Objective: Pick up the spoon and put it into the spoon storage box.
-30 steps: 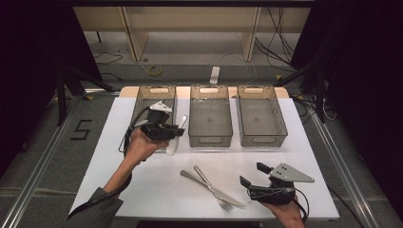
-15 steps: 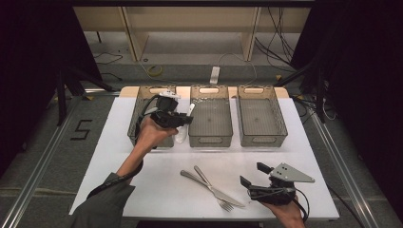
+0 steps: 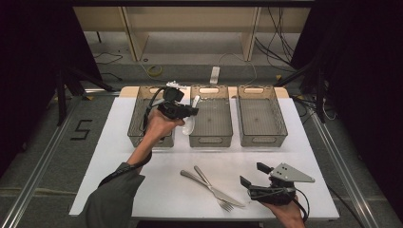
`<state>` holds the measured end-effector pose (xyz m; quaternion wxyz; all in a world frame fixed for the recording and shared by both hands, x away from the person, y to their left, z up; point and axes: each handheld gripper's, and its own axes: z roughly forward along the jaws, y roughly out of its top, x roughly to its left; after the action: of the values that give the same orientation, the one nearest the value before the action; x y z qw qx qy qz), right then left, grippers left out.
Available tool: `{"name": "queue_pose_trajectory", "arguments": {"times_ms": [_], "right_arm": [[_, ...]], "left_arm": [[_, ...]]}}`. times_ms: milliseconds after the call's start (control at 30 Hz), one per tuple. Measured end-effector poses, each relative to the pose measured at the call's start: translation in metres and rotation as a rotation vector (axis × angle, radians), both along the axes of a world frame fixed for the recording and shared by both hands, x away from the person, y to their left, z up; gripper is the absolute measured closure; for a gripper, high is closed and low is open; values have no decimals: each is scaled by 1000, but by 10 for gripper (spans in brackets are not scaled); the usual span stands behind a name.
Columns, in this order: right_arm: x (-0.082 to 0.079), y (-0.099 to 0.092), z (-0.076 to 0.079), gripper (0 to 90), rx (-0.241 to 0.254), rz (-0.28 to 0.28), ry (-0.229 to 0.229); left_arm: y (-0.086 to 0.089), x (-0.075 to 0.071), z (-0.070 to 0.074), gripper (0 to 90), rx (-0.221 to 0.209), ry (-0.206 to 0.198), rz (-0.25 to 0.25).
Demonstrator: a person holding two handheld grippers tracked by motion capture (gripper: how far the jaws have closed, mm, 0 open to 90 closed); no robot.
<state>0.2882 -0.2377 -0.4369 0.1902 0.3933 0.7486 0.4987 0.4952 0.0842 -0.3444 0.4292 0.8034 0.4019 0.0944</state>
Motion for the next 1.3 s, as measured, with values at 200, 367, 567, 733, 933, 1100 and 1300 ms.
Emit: {"name": "queue_pose_trajectory", "arguments": {"times_ms": [200, 367, 567, 733, 933, 1100, 1300], "right_arm": [[0, 0, 0, 220, 2, 1, 0], [0, 0, 0, 220, 2, 3, 0], [0, 0, 0, 220, 3, 4, -4], [0, 1, 0, 220, 2, 6, -5], [0, 0, 0, 220, 4, 8, 0], [0, 0, 0, 220, 6, 8, -3], [0, 0, 0, 220, 10, 8, -4]], "left_arm": [[-4, 7, 1, 743, -15, 1, 12], [-8, 12, 1, 743, -18, -1, 20], [-15, 18, 0, 743, -6, -6, 18], [-20, 24, -4, 743, -7, 1, 29], [-29, 30, -6, 743, -26, -1, 38], [-36, 35, -13, 743, -30, 9, 44], [-41, 37, -22, 743, -30, 17, 47]]}}
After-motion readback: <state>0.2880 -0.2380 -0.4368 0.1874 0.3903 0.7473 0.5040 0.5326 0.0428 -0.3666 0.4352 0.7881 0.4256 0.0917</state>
